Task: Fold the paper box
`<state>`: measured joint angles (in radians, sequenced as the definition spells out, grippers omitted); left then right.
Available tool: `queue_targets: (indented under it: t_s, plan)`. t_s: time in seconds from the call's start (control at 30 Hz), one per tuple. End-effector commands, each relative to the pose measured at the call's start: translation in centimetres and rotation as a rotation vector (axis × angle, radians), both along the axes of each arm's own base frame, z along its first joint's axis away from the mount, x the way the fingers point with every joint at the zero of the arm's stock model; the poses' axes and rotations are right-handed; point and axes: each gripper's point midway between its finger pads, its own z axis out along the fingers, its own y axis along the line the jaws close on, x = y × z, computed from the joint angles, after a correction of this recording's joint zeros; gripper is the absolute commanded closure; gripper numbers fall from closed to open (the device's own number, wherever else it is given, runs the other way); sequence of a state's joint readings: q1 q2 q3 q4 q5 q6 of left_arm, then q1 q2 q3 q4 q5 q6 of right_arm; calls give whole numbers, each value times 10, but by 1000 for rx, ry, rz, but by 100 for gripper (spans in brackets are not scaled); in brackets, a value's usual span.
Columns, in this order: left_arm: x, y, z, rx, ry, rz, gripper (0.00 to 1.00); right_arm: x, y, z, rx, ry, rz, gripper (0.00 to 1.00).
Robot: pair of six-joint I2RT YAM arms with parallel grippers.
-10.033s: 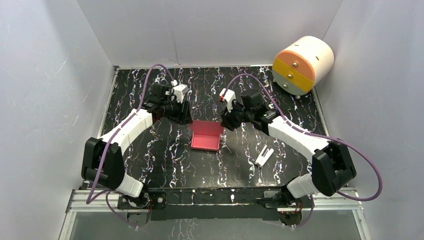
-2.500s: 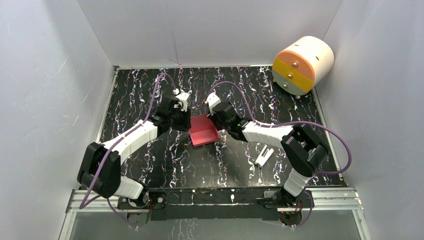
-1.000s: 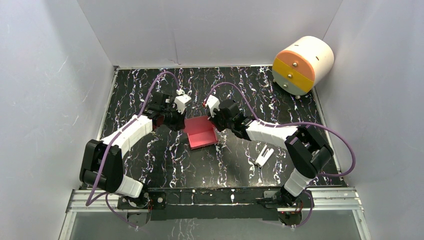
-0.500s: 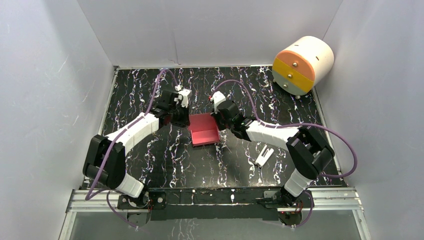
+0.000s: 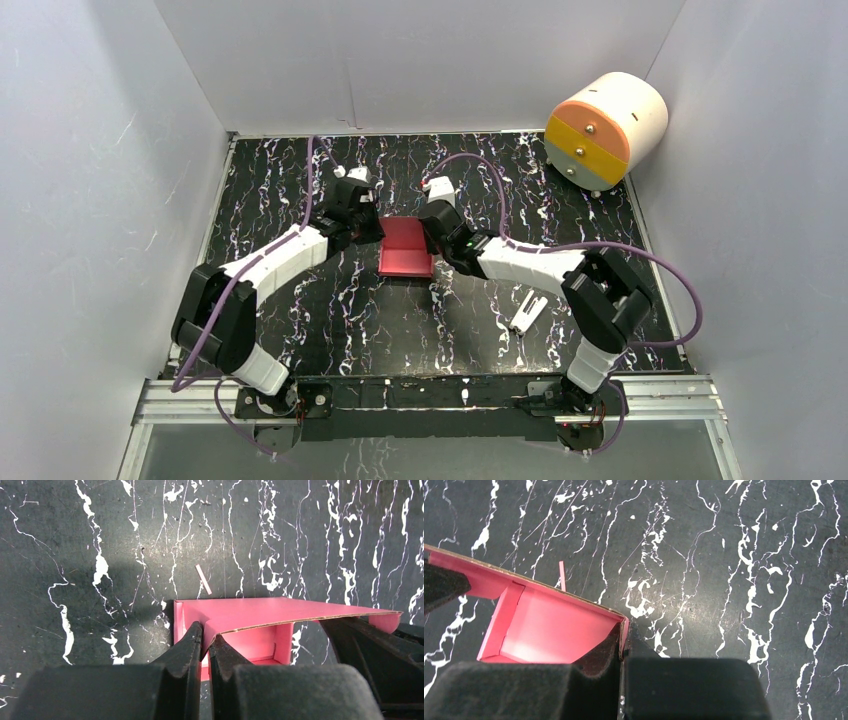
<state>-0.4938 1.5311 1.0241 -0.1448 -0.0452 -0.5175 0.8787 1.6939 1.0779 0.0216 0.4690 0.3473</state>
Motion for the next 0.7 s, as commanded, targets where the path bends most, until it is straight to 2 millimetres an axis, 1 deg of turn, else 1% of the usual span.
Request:
queue_targets:
  t_s: [0.0,0.13,0.27,0.37,0.43,0.53,0.67]
  plan:
    - [23,-22,27,-139,-106,92,100,9,9,10,84,-11,-129,100]
    - [24,-21,24,-155,-132,103,100,16,5,13,109,-29,-207,100]
    - [21,-19,19,-155,-137,103,100,22,7,14,144,-42,-250,100]
    - [17,-18,14,-164,-137,105,100,23,7,8,161,-32,-276,99]
    - [13,-17,11,-172,-138,103,100,22,4,1,166,-22,-301,100]
    - [8,-16,7,-177,-141,95,100,18,1,-9,183,-4,-328,100]
    - [2,-13,2,-172,-133,88,100,14,-3,-17,186,15,-346,99]
